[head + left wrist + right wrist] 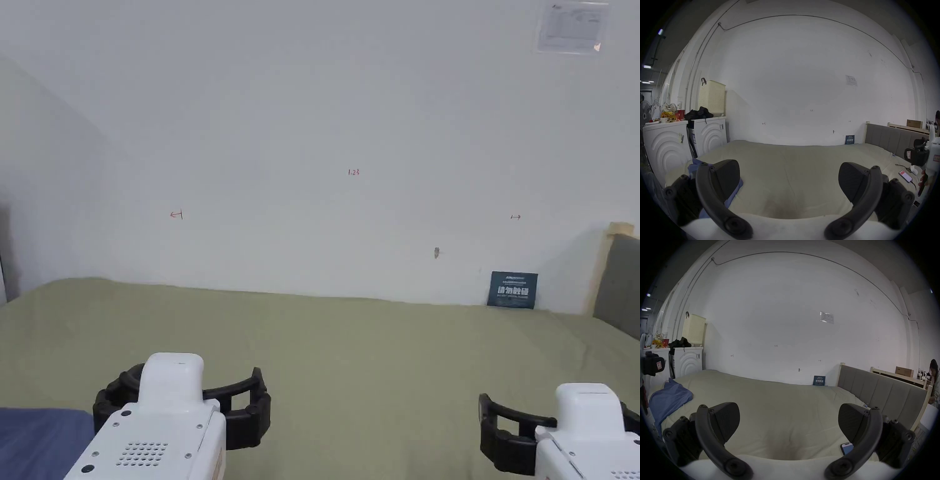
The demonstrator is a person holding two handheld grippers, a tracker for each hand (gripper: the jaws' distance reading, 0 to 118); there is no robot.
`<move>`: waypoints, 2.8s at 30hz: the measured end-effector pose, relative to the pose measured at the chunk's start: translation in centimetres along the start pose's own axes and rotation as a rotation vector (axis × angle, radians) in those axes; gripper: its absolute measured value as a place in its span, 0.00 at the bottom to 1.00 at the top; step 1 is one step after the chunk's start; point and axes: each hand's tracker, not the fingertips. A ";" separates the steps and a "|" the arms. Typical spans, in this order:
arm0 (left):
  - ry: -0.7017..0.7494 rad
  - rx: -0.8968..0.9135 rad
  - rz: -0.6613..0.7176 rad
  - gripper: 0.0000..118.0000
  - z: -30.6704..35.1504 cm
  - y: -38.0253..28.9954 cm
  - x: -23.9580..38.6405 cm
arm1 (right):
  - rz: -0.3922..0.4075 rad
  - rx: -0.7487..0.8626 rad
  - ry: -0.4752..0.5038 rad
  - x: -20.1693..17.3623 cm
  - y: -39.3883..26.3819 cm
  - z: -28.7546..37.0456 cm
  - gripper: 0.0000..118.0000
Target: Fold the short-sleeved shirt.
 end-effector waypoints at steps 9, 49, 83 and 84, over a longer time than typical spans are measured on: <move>-0.003 0.003 0.019 1.00 0.0 0.0 -0.1 | 0.001 0.010 -0.003 -0.1 -0.2 -0.2 1.00; -0.011 0.014 0.008 1.00 0.2 0.5 -0.3 | -0.126 0.048 -0.007 1.0 0.0 0.4 1.00; 0.000 0.016 -0.002 1.00 0.4 0.5 -0.3 | -0.040 0.042 -0.035 0.5 0.6 0.1 1.00; -0.001 0.015 -0.003 1.00 0.4 0.5 -0.3 | -0.040 0.041 -0.036 0.5 0.6 0.1 1.00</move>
